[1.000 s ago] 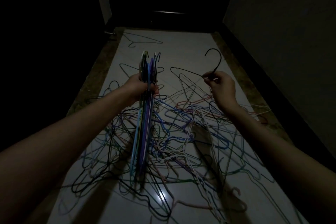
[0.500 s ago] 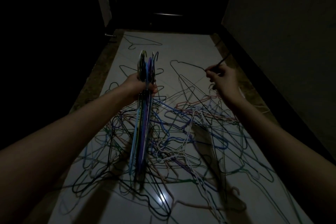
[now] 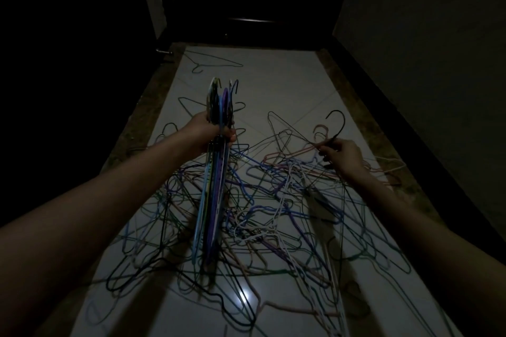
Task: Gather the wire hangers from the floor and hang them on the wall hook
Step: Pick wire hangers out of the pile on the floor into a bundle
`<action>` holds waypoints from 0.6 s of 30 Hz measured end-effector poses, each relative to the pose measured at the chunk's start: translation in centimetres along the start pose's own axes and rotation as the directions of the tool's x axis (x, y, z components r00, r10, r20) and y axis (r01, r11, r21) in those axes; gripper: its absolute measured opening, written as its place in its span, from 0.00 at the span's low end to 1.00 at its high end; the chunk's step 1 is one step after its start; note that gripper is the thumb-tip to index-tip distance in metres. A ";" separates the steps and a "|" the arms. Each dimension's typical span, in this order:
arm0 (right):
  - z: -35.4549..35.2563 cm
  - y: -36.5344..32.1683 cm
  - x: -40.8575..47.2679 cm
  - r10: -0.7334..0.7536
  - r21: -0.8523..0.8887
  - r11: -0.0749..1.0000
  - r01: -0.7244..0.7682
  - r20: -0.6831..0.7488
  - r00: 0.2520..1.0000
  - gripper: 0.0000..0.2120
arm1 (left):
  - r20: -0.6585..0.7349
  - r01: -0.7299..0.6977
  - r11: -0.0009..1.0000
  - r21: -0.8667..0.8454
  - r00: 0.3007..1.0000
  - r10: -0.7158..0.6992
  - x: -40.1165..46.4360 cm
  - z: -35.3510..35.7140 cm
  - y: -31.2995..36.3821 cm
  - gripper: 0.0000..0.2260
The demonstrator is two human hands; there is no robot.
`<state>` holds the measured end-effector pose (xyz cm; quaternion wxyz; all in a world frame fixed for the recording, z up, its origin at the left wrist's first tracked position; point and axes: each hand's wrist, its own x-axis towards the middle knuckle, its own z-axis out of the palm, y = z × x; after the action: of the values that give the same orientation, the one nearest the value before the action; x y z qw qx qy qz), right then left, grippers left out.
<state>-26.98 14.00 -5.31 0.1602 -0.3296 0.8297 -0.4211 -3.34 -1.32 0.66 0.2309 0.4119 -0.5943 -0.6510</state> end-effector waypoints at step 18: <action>-0.9 -4.2 0.3 -0.203 -0.235 0.941 0.243 0.182 0.962 0.05 | -0.043 0.024 0.999 0.043 0.999 -0.022 -0.1 -0.1 -0.2 0.11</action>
<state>-25.94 12.54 -1.41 0.1315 -0.4712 0.8191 -0.2996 -3.22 -1.28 0.49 0.2269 0.4374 -0.5986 -0.6316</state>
